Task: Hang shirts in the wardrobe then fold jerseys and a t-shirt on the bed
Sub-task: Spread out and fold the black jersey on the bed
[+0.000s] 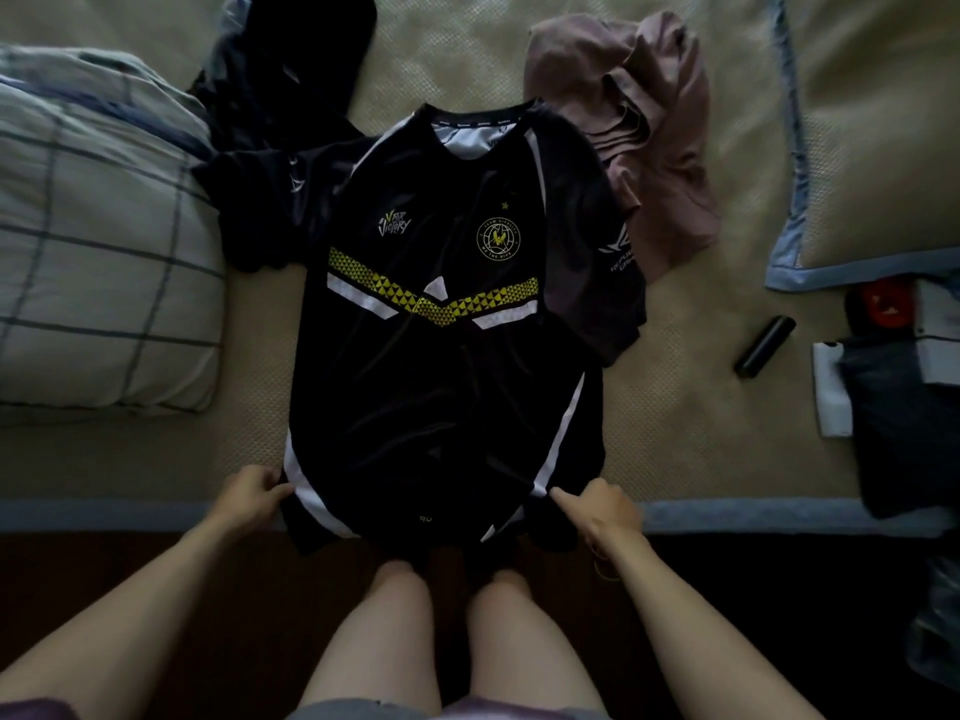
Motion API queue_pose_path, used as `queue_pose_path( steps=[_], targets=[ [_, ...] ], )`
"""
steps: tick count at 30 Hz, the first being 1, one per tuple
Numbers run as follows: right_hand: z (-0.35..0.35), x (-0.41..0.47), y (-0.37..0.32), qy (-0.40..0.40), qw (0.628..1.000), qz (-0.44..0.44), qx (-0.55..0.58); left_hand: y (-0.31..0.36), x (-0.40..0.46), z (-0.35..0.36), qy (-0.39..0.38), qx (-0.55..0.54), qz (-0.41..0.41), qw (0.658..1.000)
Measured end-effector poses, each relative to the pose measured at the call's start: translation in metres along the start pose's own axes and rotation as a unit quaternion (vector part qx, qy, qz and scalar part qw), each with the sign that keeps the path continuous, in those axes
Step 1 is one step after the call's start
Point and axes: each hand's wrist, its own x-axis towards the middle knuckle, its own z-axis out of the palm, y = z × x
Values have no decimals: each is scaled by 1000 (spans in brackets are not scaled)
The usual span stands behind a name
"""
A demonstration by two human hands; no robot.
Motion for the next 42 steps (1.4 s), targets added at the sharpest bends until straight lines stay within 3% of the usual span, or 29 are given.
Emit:
queue_pose_path(
  steps=[4,7,10,15,20,22,24,27,29,31,35,37,39,40,42],
  targets=[
    [1,6,-12,15,996,-42,-77,7,-3,8,-40,-22,-27,999],
    [-3,5,-5,11,991,-61,-118,-6,3,18,-48,38,-21,998],
    [-8,4,23,-38,990,-34,-128,-24,6,22,-15,72,-10,997],
    [-20,3,65,-41,983,17,-176,-48,13,18,-19,90,-37,995],
    [-48,15,20,-112,962,39,-247,-21,21,-6,-86,116,-71,987],
    [-68,23,-21,-63,976,9,-209,8,31,-29,-51,98,-75,991],
    [-86,37,-62,49,988,-31,-144,40,45,-54,28,64,-47,996],
    [-108,59,-110,159,980,-52,-104,88,74,-82,112,-39,6,993],
    [-116,73,-120,157,979,-52,-118,109,91,-93,124,-78,23,989],
    [-124,88,-111,151,980,-53,-119,114,104,-104,141,-27,44,989],
    [-138,102,-84,148,987,-26,-61,111,103,-123,125,-14,-7,992],
    [-152,106,-87,235,970,-58,30,125,98,-127,175,4,-10,985],
    [-169,112,-99,356,920,-110,119,154,91,-128,262,9,18,965],
    [-180,116,-108,388,905,-123,128,173,88,-126,281,12,50,958],
    [-199,127,-129,385,908,-130,104,217,86,-116,274,44,137,951]
  ],
)
